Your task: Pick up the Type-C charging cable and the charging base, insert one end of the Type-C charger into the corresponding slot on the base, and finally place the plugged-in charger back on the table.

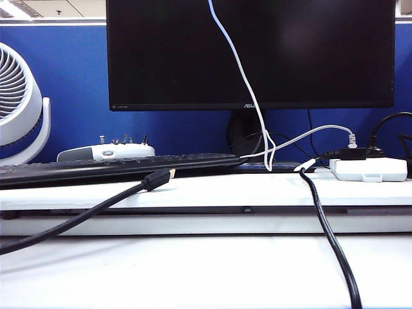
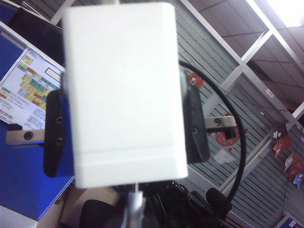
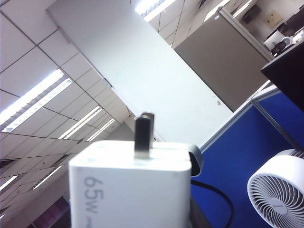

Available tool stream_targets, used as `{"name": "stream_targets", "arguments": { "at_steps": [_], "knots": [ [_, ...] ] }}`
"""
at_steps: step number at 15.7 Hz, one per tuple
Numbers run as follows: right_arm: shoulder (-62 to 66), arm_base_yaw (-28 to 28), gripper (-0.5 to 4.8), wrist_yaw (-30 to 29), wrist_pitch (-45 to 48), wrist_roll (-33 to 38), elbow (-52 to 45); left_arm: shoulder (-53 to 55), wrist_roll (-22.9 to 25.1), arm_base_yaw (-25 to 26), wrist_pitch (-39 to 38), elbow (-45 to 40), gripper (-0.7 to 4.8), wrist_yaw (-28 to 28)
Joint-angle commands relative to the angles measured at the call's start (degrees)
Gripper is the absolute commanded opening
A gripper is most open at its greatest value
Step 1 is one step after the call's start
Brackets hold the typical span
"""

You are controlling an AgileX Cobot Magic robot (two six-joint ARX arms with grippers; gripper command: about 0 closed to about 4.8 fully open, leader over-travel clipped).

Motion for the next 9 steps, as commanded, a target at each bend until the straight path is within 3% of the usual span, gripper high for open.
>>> {"name": "stream_targets", "arguments": {
  "at_steps": [1, 9],
  "knots": [
    [-0.4, 0.1, -0.06, -0.6, 1.4, 0.2, 0.4, -0.2, 0.3, 0.0, 1.0, 0.2, -0.06, -0.3],
    [-0.4, 0.1, -0.06, -0.9, 0.6, -1.8, 0.4, -0.3, 0.2, 1.3, 1.0, 0.2, -0.06, -0.2]
  ]
}}
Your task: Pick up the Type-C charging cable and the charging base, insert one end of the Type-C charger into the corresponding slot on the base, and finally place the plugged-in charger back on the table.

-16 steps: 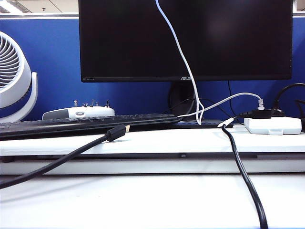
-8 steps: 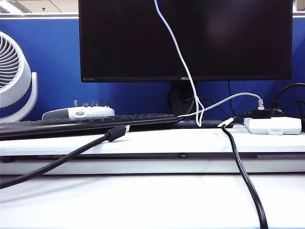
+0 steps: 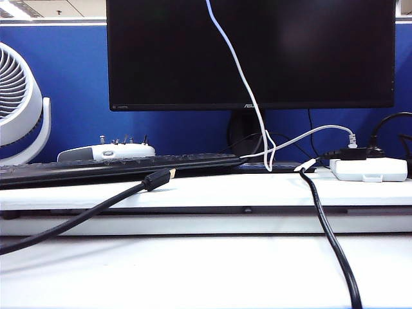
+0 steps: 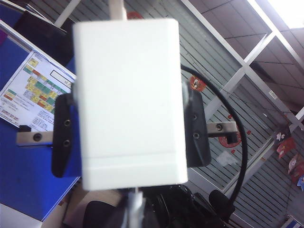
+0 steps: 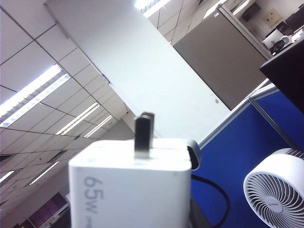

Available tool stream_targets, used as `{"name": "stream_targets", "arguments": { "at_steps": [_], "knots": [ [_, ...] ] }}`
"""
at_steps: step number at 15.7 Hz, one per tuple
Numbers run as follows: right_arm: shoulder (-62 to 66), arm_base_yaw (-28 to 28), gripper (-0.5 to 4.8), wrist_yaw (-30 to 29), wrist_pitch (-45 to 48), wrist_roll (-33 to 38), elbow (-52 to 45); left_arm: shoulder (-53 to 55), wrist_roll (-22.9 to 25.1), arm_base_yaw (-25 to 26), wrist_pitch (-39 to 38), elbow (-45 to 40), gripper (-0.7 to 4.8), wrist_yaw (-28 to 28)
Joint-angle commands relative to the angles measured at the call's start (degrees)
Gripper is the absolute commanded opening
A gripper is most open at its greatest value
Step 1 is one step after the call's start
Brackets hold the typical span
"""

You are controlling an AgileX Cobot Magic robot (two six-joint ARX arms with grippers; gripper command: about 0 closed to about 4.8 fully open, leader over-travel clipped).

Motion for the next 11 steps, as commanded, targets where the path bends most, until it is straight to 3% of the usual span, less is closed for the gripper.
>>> {"name": "stream_targets", "arguments": {
  "at_steps": [1, 11],
  "knots": [
    [-0.4, 0.1, -0.06, -0.1, 1.2, -0.4, 0.4, -0.3, 0.2, 0.3, 1.0, 0.2, -0.06, -0.4],
    [-0.4, 0.1, -0.06, 0.1, -0.6, -1.9, 0.4, -0.3, -2.1, 0.3, 4.2, 0.2, -0.06, -2.3]
  ]
}}
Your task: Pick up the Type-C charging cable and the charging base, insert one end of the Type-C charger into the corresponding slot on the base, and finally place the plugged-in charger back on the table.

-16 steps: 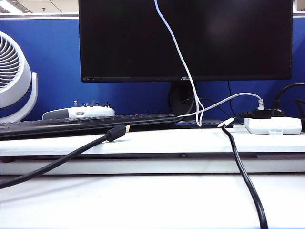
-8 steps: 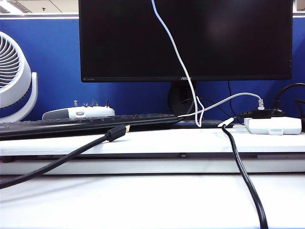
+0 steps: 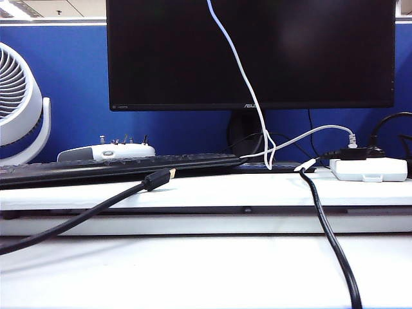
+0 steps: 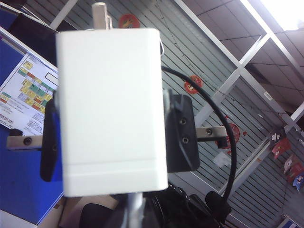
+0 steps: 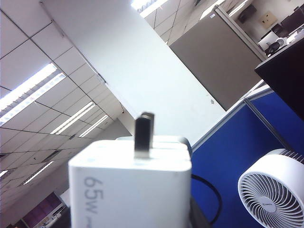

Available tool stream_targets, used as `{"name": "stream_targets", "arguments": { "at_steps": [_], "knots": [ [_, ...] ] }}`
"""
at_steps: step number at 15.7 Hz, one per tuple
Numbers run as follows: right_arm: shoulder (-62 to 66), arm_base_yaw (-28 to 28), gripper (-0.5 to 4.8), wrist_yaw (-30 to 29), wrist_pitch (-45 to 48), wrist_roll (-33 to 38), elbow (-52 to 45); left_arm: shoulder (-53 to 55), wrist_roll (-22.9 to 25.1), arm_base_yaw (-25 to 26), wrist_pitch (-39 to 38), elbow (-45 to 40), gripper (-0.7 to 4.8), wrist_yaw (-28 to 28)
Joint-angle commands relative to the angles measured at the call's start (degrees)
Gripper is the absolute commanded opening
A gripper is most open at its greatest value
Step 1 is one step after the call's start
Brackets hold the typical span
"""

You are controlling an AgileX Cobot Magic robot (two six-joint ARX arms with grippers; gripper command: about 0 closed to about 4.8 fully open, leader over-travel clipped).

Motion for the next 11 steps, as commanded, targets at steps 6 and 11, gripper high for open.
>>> {"name": "stream_targets", "arguments": {
  "at_steps": [6, 11],
  "knots": [
    [-0.3, 0.1, -0.06, -0.8, 0.2, -5.0, 0.3, -0.3, 0.1, 0.0, 1.8, 0.2, -0.06, -5.8],
    [-0.3, 0.3, -0.06, -0.4, 0.6, -6.7, 0.3, -0.3, 0.5, 0.0, 2.0, 0.2, -0.06, -8.3]
  ]
}}
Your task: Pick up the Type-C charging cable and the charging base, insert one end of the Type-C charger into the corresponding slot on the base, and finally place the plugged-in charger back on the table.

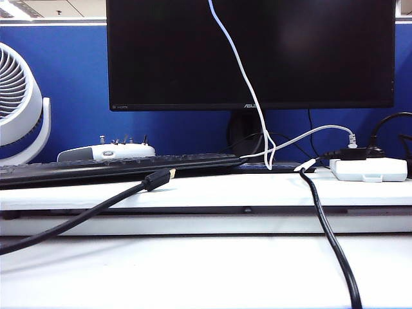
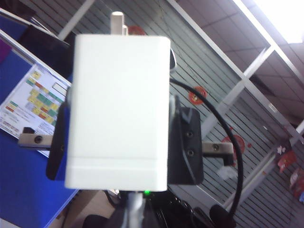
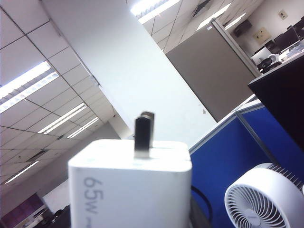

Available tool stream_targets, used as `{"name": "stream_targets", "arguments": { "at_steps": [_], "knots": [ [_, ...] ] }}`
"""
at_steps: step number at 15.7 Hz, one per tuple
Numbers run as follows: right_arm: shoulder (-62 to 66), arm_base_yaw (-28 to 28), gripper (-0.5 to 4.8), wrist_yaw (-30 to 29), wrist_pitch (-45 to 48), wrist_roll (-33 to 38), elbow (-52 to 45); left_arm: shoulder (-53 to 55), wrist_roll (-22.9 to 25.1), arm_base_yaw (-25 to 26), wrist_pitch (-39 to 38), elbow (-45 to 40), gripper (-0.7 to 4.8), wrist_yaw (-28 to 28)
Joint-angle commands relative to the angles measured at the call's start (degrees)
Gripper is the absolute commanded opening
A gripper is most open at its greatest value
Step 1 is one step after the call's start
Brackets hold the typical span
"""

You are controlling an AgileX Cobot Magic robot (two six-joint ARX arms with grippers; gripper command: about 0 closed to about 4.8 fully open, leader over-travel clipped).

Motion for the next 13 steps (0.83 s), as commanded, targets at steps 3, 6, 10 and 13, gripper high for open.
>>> {"name": "stream_targets", "arguments": {
  "at_steps": [3, 6, 10, 13],
  "knots": [
    [-0.3, 1.1, -0.06, 0.0, 1.7, -2.9, 0.3, -0.3, 0.4, -0.4, 2.1, 0.3, -0.06, -5.9],
    [-0.3, 1.1, -0.06, 0.4, 2.6, -2.9, 0.3, -0.3, 0.4, -0.7, 2.1, 0.3, -0.06, -5.5],
    [-0.3, 1.1, -0.06, 1.0, 2.6, -2.4, 0.3, -0.3, 0.4, -1.2, 2.0, 0.3, -0.06, -5.5],
    [-0.3, 1.1, -0.06, 0.9, 2.6, -3.0, 0.3, -0.3, 0.4, -2.1, 2.1, 0.3, -0.06, -5.7]
  ]
}}
